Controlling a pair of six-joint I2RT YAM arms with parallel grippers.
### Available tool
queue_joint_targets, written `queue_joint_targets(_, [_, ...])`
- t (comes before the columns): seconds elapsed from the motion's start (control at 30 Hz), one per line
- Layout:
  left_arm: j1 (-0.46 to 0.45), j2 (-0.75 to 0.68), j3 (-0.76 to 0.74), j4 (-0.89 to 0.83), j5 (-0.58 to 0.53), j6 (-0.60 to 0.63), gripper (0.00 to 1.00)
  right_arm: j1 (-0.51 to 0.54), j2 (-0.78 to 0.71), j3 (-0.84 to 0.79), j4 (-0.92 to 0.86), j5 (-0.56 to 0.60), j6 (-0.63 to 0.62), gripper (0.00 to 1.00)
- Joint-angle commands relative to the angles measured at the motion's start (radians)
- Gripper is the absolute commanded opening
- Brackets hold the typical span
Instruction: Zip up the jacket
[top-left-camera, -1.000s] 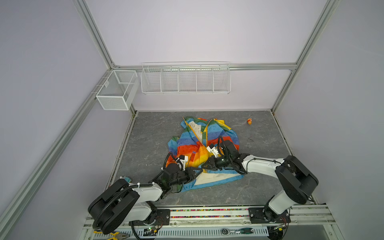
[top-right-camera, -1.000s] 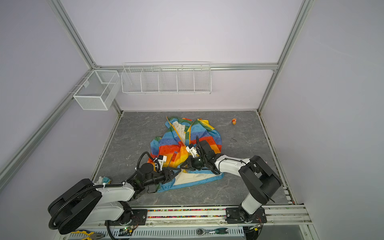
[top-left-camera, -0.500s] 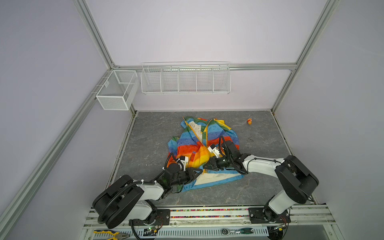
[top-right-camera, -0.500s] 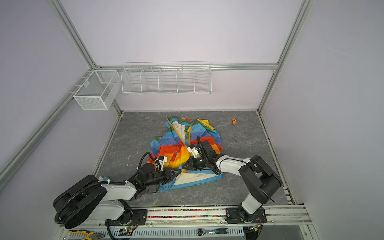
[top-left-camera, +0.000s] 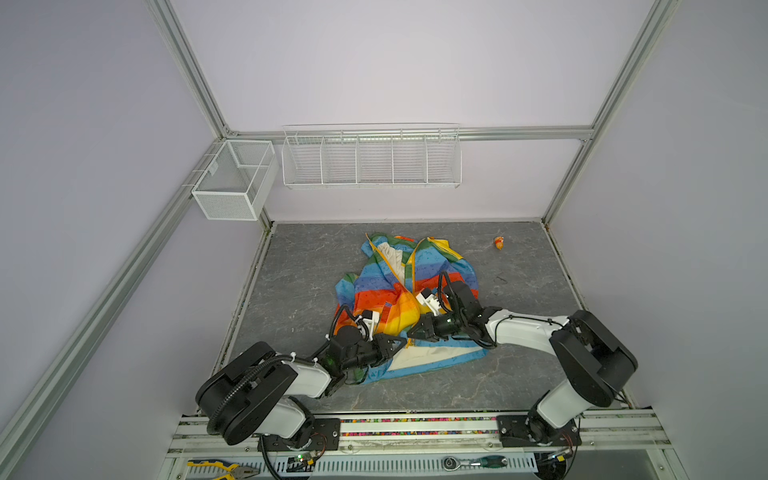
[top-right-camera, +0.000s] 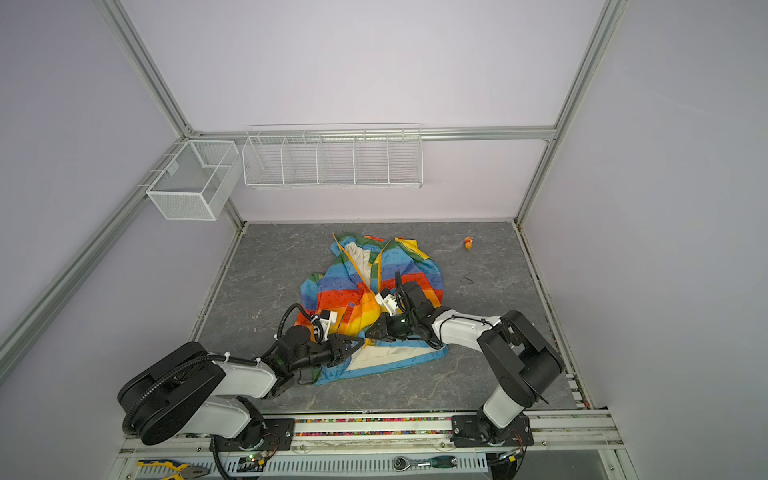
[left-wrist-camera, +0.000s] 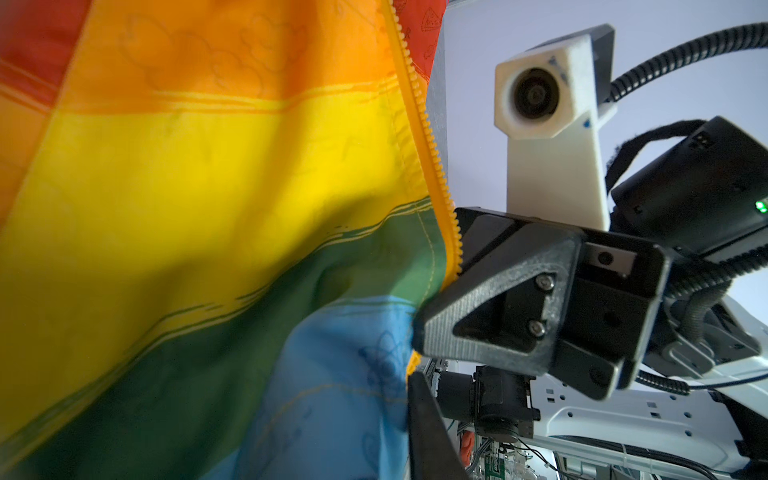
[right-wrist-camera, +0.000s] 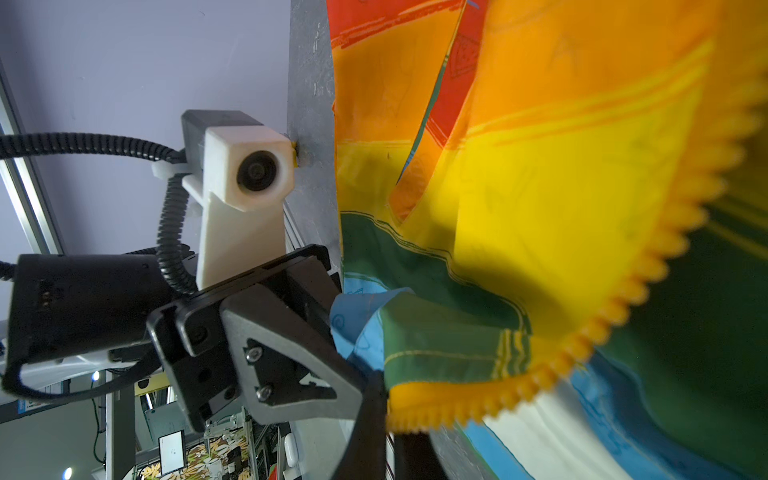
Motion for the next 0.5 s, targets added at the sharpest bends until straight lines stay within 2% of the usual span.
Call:
queue_joint_targets(0.0, [-0.004, 0.024, 0.023, 0.063, 0.019, -0.010, 0.13, -0.004, 0.021, -0.002, -0.013, -0.022, -0.018, 0.07])
queue_joint_targets(0.3, [-0.004, 0.131, 0.023, 0.215, 0.046, -0.044, 0.11, -0.007, 0.021, 0.001, -0.017, -0.027, -0.021, 0.07])
queue_joint_targets(0.47, [-0.004, 0.208, 0.014, 0.324, 0.045, -0.072, 0.02, -0.011, 0.020, 0.000, -0.018, -0.027, -0.021, 0.07])
